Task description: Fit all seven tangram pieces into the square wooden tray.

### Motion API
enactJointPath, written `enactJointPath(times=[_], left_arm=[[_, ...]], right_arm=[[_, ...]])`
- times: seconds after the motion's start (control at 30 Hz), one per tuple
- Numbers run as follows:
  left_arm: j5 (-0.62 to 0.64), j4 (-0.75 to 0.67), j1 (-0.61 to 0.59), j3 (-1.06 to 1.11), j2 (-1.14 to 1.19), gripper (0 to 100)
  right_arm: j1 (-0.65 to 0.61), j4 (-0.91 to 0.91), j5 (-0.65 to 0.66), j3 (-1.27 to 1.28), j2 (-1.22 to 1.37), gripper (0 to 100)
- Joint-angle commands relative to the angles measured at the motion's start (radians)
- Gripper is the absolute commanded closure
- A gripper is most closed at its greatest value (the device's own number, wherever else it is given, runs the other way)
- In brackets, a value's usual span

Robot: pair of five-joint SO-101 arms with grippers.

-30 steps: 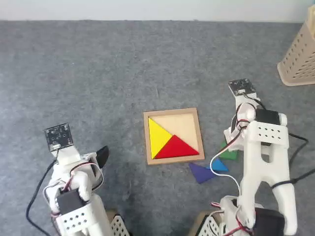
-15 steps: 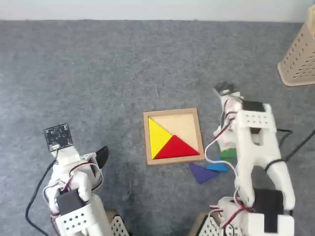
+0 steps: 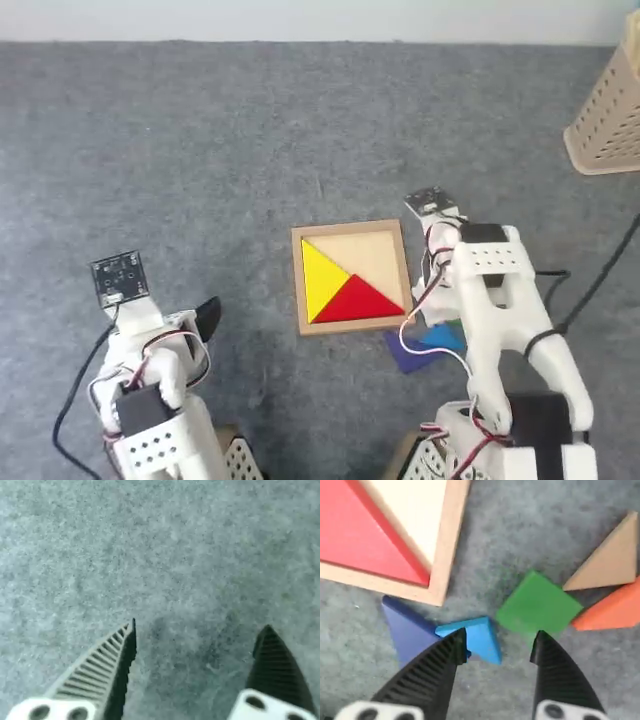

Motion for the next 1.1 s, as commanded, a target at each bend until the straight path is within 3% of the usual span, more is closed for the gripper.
enactJointPath(times=[0.0,0.17,0.33,0.63,1.07], left_arm=[[-0.002,-0.002,0.002,-0.013,-0.012,65],[-0.002,-0.002,0.002,-0.013,-0.012,65],[-0.002,-0.002,0.002,-0.013,-0.012,65],[-0.002,-0.002,0.002,-0.013,-0.012,65],[-0.002,-0.002,0.002,-0.013,-0.012,65]], right_arm=[[-0.002,-0.085,-0.012,0.055,-0.053,78.5],[-0.010,-0.108,-0.072,0.044,-0.053,78.5],[-0.030,-0.041,-0.118,-0.146,-0.035,78.5],[-0.200,0.067,-0.212,-0.494,0.189,78.3],[-0.145,-0.024,-0.250,-0.315,-0.039,78.3]])
